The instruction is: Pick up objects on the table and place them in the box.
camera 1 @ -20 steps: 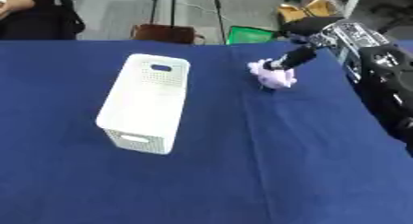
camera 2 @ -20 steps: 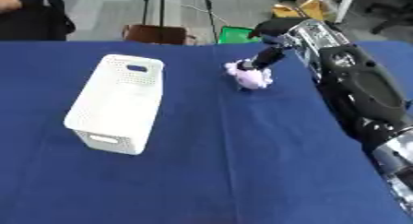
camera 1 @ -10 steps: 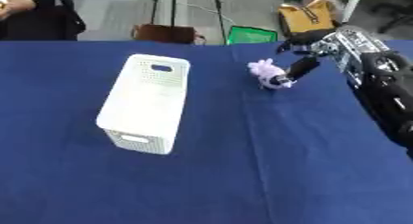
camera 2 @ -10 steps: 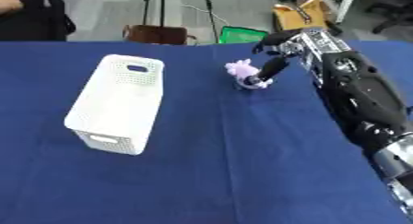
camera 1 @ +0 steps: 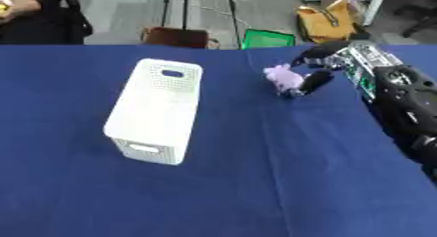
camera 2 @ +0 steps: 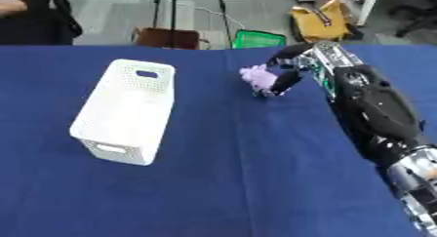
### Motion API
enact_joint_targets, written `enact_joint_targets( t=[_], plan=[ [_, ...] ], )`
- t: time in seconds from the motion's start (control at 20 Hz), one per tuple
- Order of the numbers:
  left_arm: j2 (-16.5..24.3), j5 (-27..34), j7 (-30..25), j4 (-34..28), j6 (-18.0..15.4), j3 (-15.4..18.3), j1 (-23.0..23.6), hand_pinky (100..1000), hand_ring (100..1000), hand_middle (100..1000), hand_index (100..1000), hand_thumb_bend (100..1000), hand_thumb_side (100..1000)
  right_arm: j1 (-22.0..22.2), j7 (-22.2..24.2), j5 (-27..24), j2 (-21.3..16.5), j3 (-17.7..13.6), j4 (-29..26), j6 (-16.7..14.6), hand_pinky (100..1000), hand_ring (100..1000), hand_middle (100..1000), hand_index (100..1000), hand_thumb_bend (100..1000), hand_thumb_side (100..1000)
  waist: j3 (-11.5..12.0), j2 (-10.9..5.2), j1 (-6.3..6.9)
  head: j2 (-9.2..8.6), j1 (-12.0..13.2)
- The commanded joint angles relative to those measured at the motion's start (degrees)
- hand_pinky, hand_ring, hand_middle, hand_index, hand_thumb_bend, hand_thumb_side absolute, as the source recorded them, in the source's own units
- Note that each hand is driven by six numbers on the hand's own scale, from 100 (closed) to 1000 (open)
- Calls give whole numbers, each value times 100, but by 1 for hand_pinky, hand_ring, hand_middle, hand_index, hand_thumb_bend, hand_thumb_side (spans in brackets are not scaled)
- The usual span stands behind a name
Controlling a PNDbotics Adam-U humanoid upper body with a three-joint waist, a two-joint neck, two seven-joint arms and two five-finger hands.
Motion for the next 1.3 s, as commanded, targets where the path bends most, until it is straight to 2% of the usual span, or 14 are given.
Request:
enact_joint_targets(
  t=[0.05, 0.5, 0.65, 0.9, 1.0, 1.05, 1.1, 1.15, 1.3],
  plan=[
    [96, 11, 457, -79, -486, -18, -65, 752, 819, 872, 818, 100, 813, -85, -215, 151, -49, -66, 16, 17, 946, 982, 929, 1000, 523, 789, 18, -83, 12, -64, -26],
    [97, 6, 461, -79, -488, -19, -86, 751, 819, 867, 817, 100, 812, -31, -511, 419, 37, -159, 245, 69, 942, 976, 912, 998, 486, 782, 45, -67, 22, -69, -38],
    [99, 4, 457, -79, -486, -21, -85, 752, 820, 866, 817, 100, 810, -51, -707, 449, 33, -169, 205, 84, 932, 957, 836, 940, 411, 792, 31, -77, 26, -54, -32],
    [100, 4, 448, -79, -486, -25, -86, 752, 820, 865, 817, 100, 810, -65, -979, 499, 36, -159, 193, 118, 930, 952, 805, 914, 386, 798, 21, -83, 20, -54, -31],
    [102, 3, 443, -79, -485, -26, -86, 752, 820, 865, 817, 100, 810, -63, -1051, 532, 36, -161, 205, 145, 929, 949, 792, 902, 361, 799, 27, -83, 14, -63, -31],
    [101, 3, 442, -79, -485, -25, -85, 752, 820, 865, 817, 100, 809, -65, -1097, 544, 39, -167, 204, 164, 927, 944, 777, 887, 311, 809, 31, -82, 11, -70, -30],
    [101, 2, 442, -79, -485, -24, -86, 752, 820, 865, 817, 100, 809, -65, -1149, 557, 45, -169, 206, 185, 927, 944, 777, 887, 311, 809, 33, -82, 9, -76, -30],
    [100, 2, 442, -79, -485, -24, -86, 752, 820, 865, 817, 100, 810, -65, -1194, 569, 49, -169, 211, 201, 925, 940, 762, 867, 272, 805, 34, -81, 7, -78, -29],
    [98, 1, 443, -79, -485, -21, -87, 752, 820, 865, 817, 100, 809, -66, -1302, 611, 58, -167, 231, 238, 925, 937, 750, 856, 254, 793, 35, -72, 5, -77, -27]
  ],
)
